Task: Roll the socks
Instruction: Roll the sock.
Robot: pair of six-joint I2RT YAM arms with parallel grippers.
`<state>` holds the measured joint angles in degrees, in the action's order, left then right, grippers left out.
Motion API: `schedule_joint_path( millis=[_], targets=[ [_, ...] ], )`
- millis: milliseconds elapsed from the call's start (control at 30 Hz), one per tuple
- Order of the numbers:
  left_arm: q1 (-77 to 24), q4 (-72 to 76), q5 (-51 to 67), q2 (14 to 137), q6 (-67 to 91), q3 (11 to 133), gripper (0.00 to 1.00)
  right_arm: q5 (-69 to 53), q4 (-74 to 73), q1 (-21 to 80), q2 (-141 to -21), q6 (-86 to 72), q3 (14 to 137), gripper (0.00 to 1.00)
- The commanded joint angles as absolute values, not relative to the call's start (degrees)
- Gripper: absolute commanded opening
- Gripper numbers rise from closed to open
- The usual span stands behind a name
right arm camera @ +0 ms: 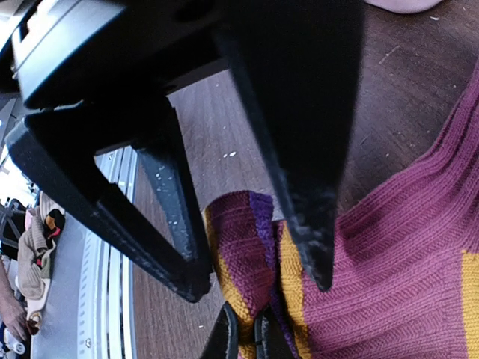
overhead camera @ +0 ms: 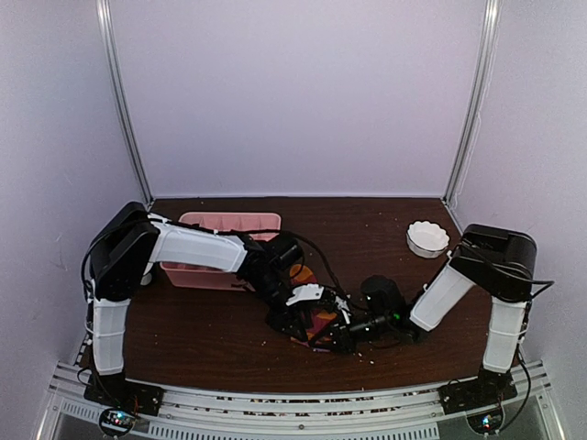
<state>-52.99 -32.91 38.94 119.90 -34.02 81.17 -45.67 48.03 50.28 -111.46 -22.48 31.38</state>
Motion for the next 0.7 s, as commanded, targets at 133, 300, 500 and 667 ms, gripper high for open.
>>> schedule_joint_path(
  millis=[133,300,500,667],
  targets=[
    [-53.17,-39.74,37.56,122.96,-34.37,84.22,0.28,-44.03,35.74,50.41,-117.38,-27.06,28.18,0.0],
    [-53.17,-41.03,36.02,123.2,-34.49,83.94,0.13,-42.36,36.91,50.33,-116.17,-26.91,26.81,0.01],
    [-53.17,-42.45,32.46,124.37,-33.02,85.05,0.08,-38.12,40.62,50.49,-112.67,-27.52,23.71,0.14],
    [-53.0,-47.49,34.84,127.99,-31.7,89.51,0.06,-33.69,43.72,51.25,-107.67,-26.2,19.92,0.26]
  ],
)
